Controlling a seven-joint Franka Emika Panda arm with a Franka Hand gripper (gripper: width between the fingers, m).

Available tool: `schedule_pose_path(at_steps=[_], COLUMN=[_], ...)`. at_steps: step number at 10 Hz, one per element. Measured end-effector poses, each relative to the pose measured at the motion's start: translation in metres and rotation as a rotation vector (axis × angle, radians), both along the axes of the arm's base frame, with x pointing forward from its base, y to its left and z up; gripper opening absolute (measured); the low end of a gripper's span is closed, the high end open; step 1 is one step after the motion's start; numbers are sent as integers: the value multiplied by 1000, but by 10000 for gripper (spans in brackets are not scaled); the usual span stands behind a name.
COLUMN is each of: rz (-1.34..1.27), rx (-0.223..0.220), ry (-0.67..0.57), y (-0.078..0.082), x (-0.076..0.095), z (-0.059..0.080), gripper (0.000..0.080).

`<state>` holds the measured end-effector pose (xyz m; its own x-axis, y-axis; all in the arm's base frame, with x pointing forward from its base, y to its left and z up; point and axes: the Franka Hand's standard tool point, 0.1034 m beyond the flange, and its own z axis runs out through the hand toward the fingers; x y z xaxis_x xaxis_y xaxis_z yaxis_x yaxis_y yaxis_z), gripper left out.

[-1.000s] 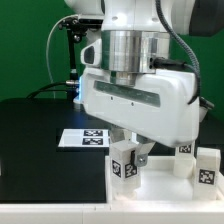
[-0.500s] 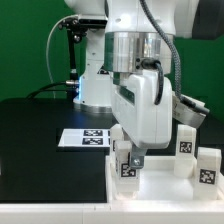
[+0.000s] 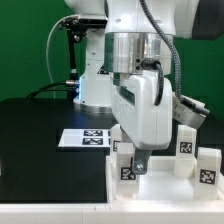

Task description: Assemble square table

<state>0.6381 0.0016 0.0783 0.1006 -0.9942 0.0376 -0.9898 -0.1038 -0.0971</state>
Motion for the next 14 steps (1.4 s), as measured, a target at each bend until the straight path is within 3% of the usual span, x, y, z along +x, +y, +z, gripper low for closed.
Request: schedule_pose_path(at_steps=[3,5,7,8,12,14], rz=[-82,57,460,588,877,1203], rx=[5,-16,-69,-72,-123,-173], ry=[-20,-21,-31,-23,-12,-9], y=[3,2,1,0,-6,-4], x=[3,3,5,-1,-5,0], z=[-1,-2,0,-2,-2,8], gripper=[649,649,649,649,649,649])
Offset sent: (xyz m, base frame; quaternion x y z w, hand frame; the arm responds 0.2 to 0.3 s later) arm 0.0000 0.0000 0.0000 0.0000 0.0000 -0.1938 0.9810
